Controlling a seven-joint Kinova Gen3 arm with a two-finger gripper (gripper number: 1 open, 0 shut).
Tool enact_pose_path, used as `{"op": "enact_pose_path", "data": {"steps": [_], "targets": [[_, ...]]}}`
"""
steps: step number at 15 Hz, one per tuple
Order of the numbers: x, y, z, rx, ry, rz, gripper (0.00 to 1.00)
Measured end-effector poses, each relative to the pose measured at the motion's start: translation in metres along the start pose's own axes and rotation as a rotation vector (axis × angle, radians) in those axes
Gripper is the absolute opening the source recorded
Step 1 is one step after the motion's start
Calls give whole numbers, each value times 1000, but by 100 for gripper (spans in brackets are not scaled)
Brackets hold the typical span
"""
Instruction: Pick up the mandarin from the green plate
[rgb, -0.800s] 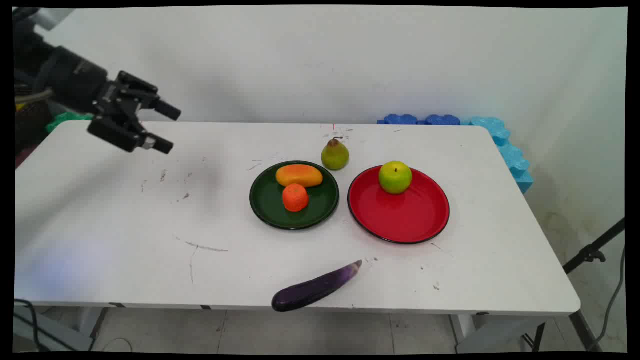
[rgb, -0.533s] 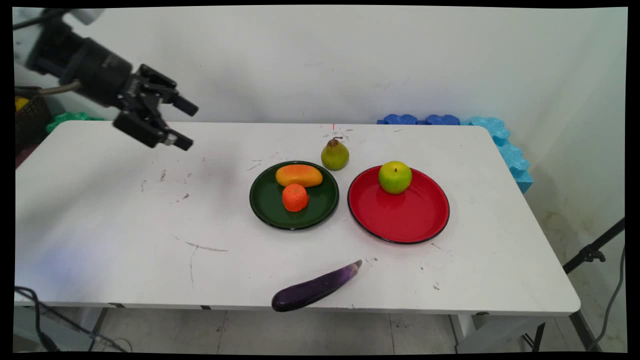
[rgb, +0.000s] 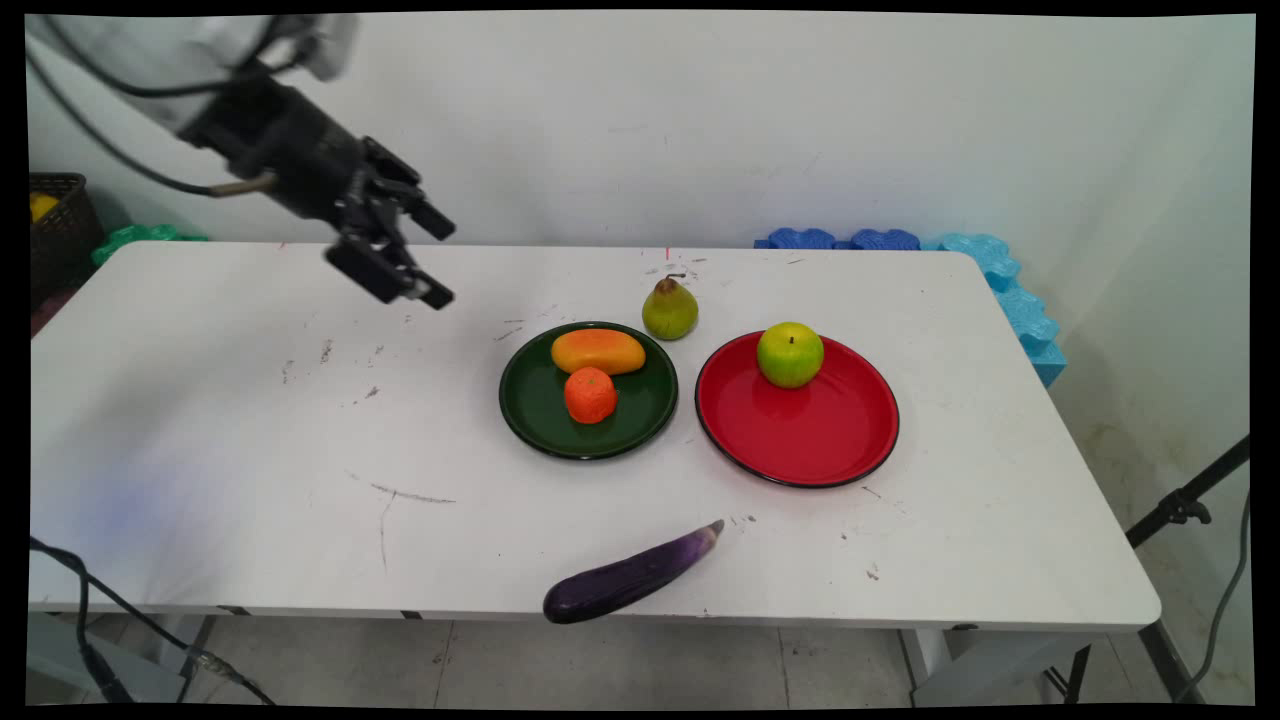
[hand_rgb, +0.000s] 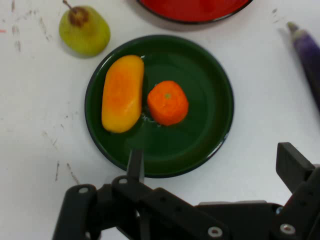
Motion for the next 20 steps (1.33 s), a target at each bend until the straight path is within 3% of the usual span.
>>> {"op": "enact_pose_path", "data": {"steps": [5, 12, 20], "targets": [[29, -9, 51, 18, -93, -4, 100], [49, -17, 139, -9, -183, -9, 100], [47, -24, 201, -22, -196, -5, 100]]}}
